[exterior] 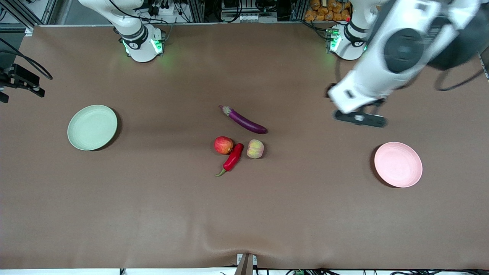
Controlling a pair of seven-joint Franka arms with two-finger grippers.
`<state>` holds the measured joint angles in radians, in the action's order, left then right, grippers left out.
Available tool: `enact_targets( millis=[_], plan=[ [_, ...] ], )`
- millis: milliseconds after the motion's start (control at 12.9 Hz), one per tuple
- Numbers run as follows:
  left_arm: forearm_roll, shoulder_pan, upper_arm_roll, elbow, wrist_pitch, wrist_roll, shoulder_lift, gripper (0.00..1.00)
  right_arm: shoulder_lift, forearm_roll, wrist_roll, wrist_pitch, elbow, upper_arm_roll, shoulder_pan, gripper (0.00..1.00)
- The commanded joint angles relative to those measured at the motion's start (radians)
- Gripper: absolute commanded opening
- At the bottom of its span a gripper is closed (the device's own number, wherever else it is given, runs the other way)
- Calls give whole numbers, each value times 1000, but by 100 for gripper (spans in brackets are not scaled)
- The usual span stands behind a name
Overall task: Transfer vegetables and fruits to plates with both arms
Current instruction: 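Move the left gripper over the purple eggplant and lower it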
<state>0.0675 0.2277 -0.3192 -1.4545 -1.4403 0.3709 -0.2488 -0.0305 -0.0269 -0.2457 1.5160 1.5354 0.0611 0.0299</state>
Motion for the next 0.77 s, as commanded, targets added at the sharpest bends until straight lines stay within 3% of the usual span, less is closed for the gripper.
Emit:
enact_targets(
  millis=[0,387,696],
  plan=[
    [-37,74,2,25,-67,223,-78,100,9,-11,2,-31,-20,-4,10,100],
    [-91,165,3,25,-153,612,-151,100,9,-11,0,-30,-21,-4,5,100],
    [-129,174,5,29,-183,860,-204,100,8,-11,9,-34,-23,-6,-1,100]
  ],
)
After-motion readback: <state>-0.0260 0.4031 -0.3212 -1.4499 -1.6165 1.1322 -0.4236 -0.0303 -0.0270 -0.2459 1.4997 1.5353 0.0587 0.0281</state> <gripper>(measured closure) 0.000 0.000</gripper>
